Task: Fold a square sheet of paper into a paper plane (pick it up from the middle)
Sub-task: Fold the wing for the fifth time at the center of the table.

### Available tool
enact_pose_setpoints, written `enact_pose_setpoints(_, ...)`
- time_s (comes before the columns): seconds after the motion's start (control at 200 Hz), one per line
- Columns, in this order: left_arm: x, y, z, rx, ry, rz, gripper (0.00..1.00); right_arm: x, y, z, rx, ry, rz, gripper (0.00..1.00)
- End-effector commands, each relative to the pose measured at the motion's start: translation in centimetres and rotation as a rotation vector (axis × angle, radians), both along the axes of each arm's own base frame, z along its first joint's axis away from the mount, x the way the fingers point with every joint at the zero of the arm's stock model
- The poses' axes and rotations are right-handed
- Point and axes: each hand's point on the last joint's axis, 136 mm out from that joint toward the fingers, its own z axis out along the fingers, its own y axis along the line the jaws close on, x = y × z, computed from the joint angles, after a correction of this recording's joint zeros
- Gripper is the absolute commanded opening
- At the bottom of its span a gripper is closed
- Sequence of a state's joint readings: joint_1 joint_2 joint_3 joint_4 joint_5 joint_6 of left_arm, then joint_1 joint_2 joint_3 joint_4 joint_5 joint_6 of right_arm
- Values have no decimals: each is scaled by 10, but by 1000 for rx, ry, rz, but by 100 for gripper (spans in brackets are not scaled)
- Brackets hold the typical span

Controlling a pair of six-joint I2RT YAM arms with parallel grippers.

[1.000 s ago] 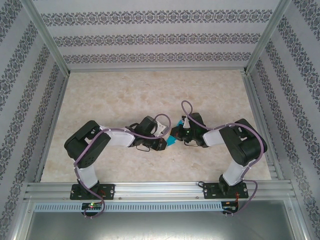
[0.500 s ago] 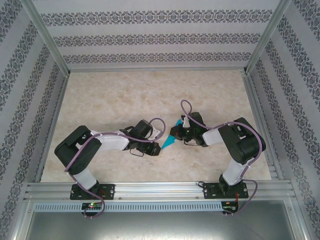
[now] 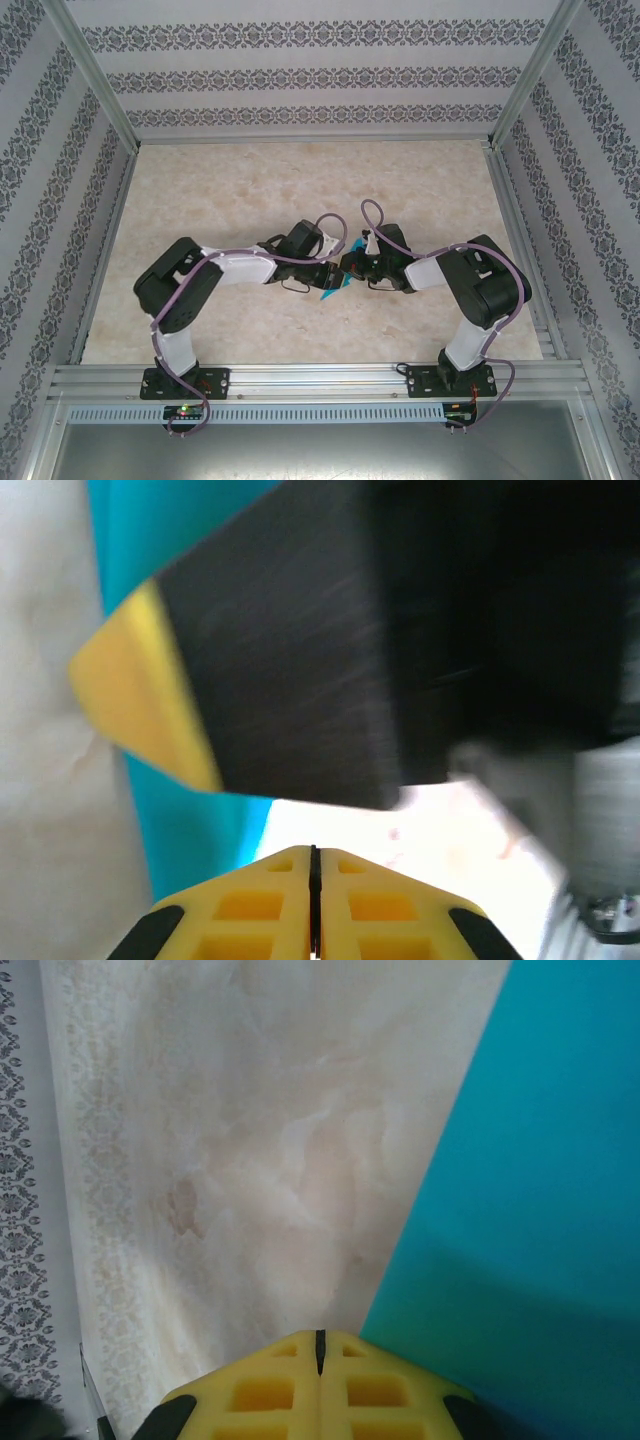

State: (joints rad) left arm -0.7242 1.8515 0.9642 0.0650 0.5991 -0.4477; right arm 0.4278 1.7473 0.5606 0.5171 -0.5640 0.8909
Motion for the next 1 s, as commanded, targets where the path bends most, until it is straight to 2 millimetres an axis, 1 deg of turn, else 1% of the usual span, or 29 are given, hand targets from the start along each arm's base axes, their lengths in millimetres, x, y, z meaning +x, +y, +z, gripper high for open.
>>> enact_pose_setpoints(0.0, 2, 1, -12, 5, 19, 0, 12, -14, -20, -32, -113, 99, -52, 1)
enact_pose_setpoints(0.08, 0, 6, -26, 38, 32, 2, 12, -13, -21, -34, -120, 103, -54, 1)
enact_pose_setpoints(0.19, -8, 15, -45, 84, 60, -3, 12, -12, -23, -37, -131, 109, -58, 1)
enact_pose_setpoints(0.37, -23, 42, -75, 190, 90, -6, 12, -3, -36, -40, -184, 106, -96, 2)
enact_pose_setpoints(0.43, -29, 51, -81, 215, 100, -6, 11, 1, -41, -41, -204, 104, -116, 2)
enact_pose_setpoints(0.56, -39, 66, -91, 252, 125, -4, 11, 13, -51, -39, -233, 91, -154, 3)
enact_pose_setpoints(0.704, -46, 76, -95, 268, 139, -1, 11, 24, -59, -38, -244, 94, -168, 3)
enact_pose_setpoints(0.809, -49, 81, -96, 272, 151, 3, 11, 34, -65, -36, -237, 91, -187, 3)
enact_pose_setpoints(0.994, -52, 83, -97, 268, 162, 3, 10, 51, -68, -32, -222, 85, -195, 4)
